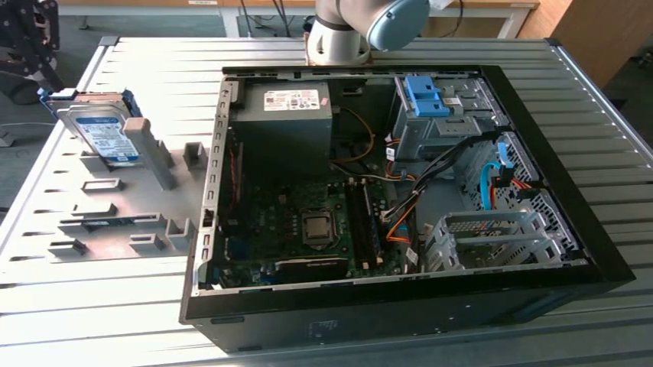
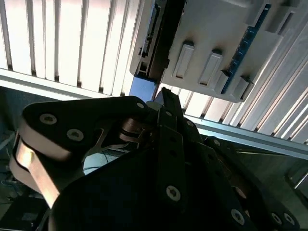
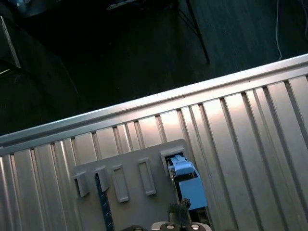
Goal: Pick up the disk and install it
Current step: 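Pick up the disk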
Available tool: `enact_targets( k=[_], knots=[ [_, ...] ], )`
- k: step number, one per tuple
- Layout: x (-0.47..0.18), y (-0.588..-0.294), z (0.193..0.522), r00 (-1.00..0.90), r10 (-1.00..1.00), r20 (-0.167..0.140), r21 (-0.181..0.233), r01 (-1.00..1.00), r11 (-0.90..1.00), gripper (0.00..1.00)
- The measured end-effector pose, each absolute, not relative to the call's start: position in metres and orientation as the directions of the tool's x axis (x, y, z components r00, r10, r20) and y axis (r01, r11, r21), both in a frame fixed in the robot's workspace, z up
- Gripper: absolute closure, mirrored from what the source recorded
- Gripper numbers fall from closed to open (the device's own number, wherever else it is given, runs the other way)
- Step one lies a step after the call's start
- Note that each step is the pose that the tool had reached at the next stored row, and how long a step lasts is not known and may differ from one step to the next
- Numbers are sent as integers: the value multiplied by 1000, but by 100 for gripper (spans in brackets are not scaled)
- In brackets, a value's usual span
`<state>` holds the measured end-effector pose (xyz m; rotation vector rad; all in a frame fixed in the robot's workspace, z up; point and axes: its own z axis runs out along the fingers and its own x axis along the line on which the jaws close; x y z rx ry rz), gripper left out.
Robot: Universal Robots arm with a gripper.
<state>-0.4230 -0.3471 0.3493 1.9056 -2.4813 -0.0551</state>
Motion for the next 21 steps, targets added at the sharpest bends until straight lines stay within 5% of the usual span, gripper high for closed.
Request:
enact_targets(
  k=[16, 21],
  knots=[
    [-423, -333, 349, -167, -986, -11, 34, -985, 167, 89],
    [-427, -329, 346, -139, -990, -11, 33, -990, 138, 71]
  ],
)
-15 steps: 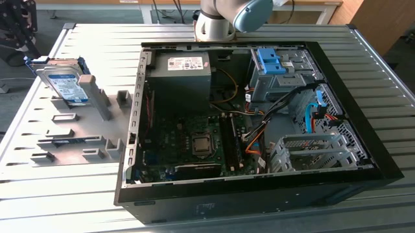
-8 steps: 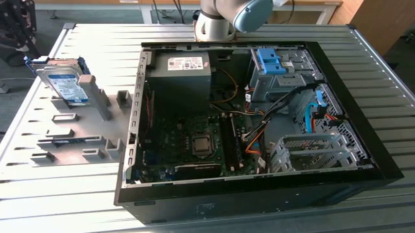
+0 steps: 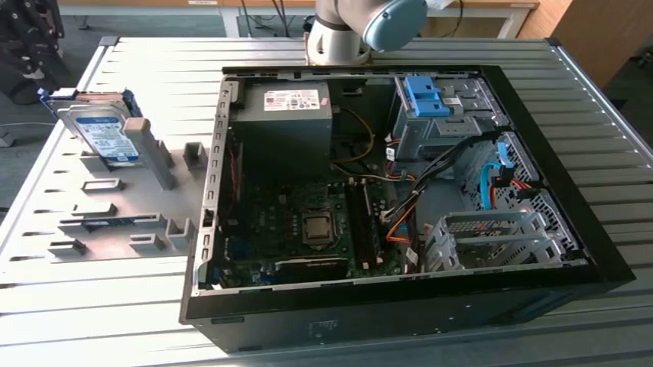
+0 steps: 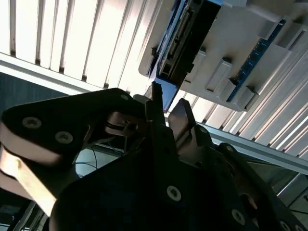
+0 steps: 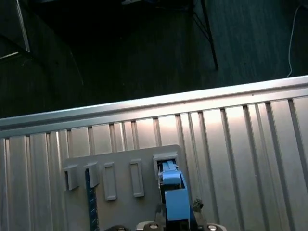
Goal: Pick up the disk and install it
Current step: 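Pick up the disk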
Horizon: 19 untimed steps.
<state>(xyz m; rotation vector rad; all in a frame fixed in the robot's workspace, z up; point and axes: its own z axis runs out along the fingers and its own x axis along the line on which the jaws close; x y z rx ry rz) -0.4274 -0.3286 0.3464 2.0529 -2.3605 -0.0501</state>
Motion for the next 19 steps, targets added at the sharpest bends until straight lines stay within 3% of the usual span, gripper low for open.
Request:
enact_targets(
  k=[3, 5, 6, 19],
  knots=[
    [-428, -329, 345, -84, -996, -11, 33, -996, 84, 53],
    [-428, -329, 344, -60, -998, -11, 33, -998, 59, 53],
    [-428, -329, 343, -54, -998, -11, 33, -998, 54, 47],
    [-435, -330, 324, -49, -999, -6, 27, -998, 49, 47]
  ],
)
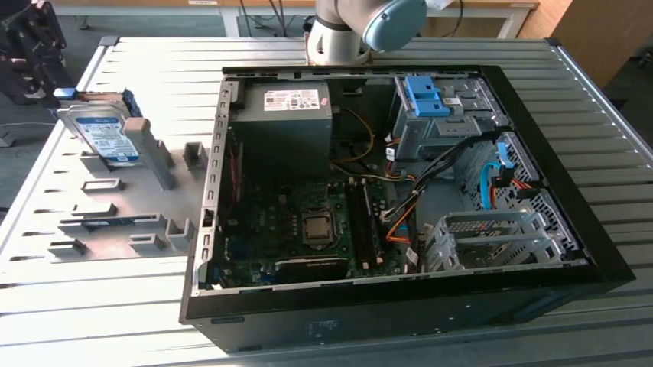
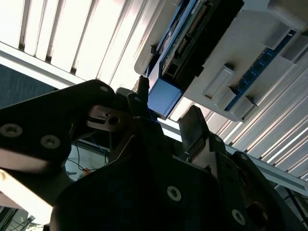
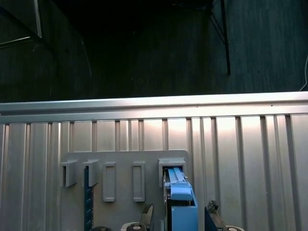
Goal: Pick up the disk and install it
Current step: 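Pick up the disk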
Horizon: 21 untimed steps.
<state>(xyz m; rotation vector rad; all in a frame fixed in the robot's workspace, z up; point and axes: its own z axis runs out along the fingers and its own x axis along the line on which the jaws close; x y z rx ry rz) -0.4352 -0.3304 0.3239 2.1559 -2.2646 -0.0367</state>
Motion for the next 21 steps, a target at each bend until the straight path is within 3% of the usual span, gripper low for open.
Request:
enact_targets(
  k=[8, 10, 11, 21],
  knots=[
    [-433, -330, 317, -49, -999, -5, 27, -998, 49, 47],
    [-433, -331, 317, -49, -999, -5, 27, -998, 49, 49],
    [-433, -330, 317, -49, -999, -5, 27, -998, 49, 55],
    [-434, -330, 304, -49, -999, -5, 24, -999, 49, 55]
  ],
)
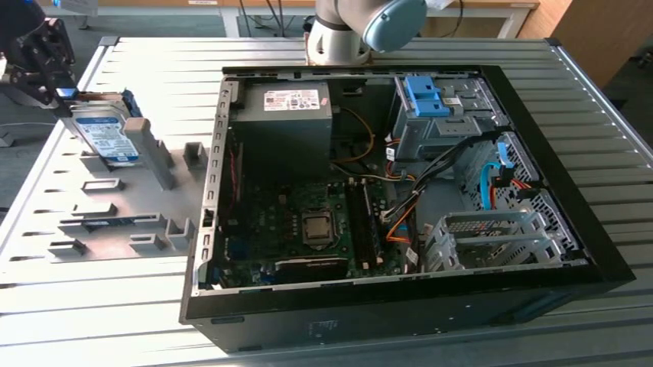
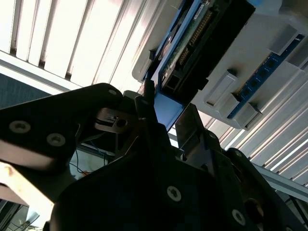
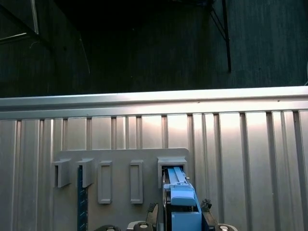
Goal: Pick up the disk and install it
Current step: 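Pick up the disk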
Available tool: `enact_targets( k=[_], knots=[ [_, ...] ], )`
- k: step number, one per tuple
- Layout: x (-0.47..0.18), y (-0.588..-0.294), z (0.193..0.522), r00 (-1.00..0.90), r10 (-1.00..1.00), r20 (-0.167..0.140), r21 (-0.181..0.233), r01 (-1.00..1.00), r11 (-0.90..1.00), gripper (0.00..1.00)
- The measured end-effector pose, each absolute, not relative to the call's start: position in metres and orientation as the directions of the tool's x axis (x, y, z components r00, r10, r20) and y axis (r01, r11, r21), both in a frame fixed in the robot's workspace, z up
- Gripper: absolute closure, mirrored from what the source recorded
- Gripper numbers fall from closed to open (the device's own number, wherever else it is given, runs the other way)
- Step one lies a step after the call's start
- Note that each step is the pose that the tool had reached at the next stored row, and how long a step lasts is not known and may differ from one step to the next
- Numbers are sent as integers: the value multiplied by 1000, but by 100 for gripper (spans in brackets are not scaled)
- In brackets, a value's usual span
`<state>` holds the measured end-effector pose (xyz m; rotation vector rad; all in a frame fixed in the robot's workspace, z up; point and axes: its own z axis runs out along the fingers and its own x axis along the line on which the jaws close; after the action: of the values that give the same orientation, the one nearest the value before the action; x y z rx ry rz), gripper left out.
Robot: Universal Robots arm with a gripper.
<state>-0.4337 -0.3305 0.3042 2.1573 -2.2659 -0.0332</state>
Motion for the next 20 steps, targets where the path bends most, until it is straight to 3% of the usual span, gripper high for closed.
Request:
enact_targets(
  k=[13, 14, 20],
  knots=[
    [-434, -331, 296, -49, -999, -5, 24, -999, 49, 56],
    [-434, -330, 296, -49, -999, -5, 24, -999, 49, 63],
    [-434, -331, 296, -49, -999, -5, 24, -999, 48, 63]
  ],
)
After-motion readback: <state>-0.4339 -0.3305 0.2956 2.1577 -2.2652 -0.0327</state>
